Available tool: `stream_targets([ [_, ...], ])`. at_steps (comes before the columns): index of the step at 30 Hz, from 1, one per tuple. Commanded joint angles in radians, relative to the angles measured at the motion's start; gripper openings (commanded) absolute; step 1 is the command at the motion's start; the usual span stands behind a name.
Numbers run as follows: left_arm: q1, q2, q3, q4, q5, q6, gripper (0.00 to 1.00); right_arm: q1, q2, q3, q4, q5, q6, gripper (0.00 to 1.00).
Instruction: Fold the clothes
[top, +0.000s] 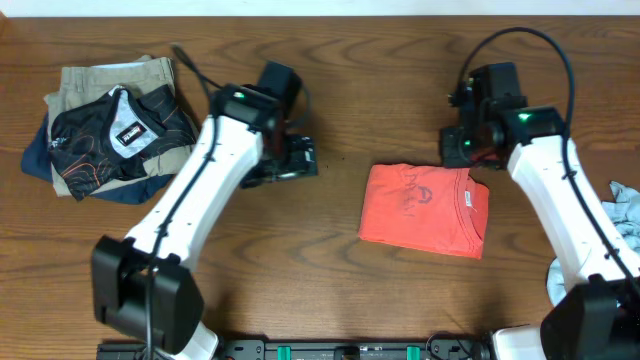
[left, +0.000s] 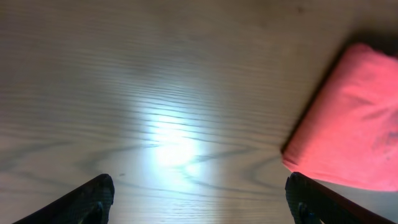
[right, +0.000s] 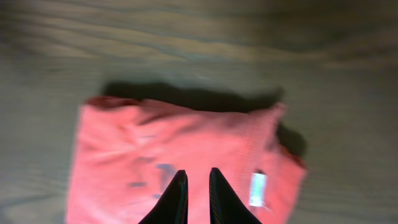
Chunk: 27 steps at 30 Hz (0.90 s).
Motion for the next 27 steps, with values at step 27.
stream_targets([
  [27,-0.472,0.282,-0.006,0.117,0.023,0.002,0.89,-0.148,0.361,-0.057,-0.037,-0.069,-0.091,0.1],
])
